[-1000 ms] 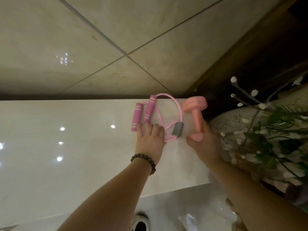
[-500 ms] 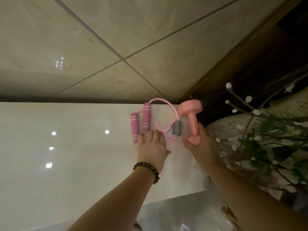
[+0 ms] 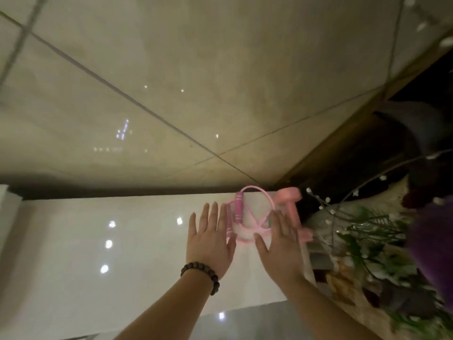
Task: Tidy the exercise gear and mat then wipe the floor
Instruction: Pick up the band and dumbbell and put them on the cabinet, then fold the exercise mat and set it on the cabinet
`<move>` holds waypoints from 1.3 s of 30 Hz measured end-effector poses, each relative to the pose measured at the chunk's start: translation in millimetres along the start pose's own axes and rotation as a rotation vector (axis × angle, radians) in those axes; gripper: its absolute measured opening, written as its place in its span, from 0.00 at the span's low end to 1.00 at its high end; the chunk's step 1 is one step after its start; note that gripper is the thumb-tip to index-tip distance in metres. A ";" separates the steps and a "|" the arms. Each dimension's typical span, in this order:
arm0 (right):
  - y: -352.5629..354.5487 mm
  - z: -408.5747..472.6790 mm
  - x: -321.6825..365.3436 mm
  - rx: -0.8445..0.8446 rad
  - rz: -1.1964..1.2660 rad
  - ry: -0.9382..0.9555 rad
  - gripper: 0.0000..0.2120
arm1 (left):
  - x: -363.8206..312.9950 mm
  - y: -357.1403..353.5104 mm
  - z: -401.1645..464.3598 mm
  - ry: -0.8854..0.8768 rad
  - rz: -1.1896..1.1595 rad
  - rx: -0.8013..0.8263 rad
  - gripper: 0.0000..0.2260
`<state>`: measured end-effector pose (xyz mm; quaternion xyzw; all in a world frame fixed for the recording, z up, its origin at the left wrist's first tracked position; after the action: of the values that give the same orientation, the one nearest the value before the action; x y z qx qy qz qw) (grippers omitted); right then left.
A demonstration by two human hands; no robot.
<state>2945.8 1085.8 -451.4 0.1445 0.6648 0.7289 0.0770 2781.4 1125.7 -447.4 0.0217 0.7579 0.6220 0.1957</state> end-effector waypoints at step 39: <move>344.9 -172.9 230.4 0.323 0.243 0.921 0.27 | 25.1 321.0 -404.5 1.155 -0.110 -0.377 0.31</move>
<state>2701.3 956.3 -97.4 -0.1058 0.7123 0.6085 -0.3334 2559.8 827.1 -88.3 -0.3933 0.6182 0.6458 -0.2147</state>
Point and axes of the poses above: each hand's wrist, its own z-axis towards the middle knuckle, its own y-axis out of the back of the hand, x = y × z, the point moved 1 cm from there along z, towards the middle knuckle, and after that the axes turned 8 degrees about -x, right-handed, at the moved point
